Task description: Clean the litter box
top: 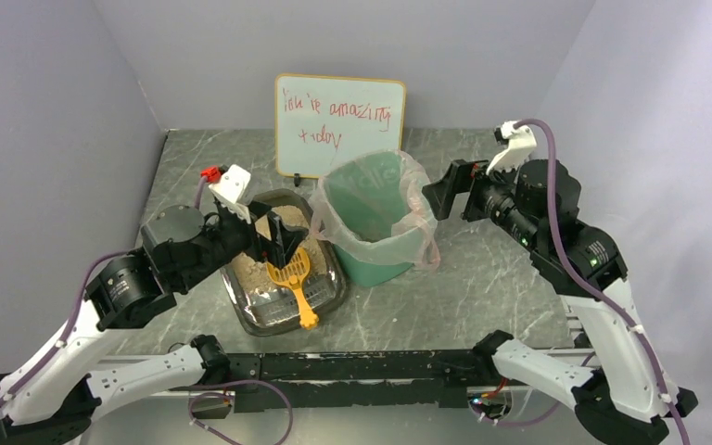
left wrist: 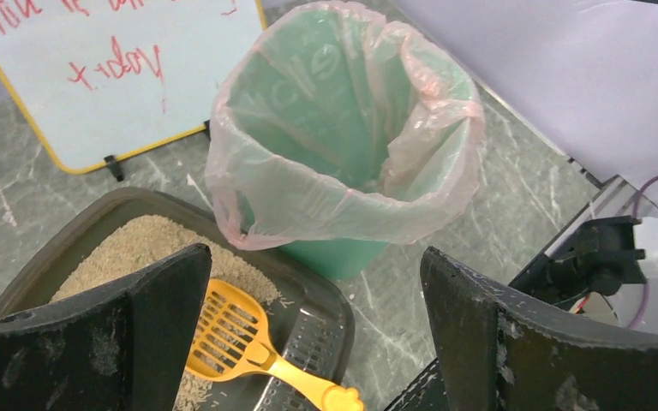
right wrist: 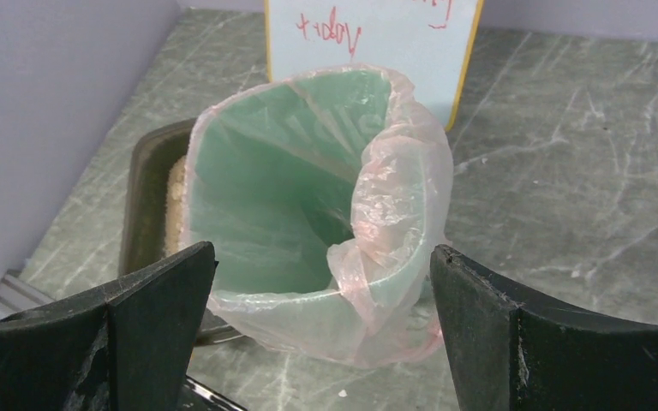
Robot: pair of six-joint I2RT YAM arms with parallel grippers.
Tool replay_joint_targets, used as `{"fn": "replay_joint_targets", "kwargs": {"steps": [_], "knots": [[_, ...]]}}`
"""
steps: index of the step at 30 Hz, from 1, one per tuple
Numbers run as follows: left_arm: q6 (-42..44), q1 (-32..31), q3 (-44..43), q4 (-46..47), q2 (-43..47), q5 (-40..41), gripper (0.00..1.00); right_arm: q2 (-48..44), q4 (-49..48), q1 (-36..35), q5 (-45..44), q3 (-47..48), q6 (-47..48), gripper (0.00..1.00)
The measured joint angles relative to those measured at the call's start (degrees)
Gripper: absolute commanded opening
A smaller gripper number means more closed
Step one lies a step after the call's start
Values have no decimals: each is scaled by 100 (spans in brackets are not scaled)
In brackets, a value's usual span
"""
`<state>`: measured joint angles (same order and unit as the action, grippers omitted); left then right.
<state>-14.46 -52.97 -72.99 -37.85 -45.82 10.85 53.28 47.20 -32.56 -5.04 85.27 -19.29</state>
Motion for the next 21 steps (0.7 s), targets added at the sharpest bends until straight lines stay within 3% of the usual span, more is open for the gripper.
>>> {"fn": "replay_joint_targets", "kwargs": {"steps": [11,21], "knots": [[-236,0,476,-546,-66,861,98,997,756,0,-619,446,498,97],[-540,0,1003,-831,153,1032,98,1832,870,-11,-944,221,520,95]]}}
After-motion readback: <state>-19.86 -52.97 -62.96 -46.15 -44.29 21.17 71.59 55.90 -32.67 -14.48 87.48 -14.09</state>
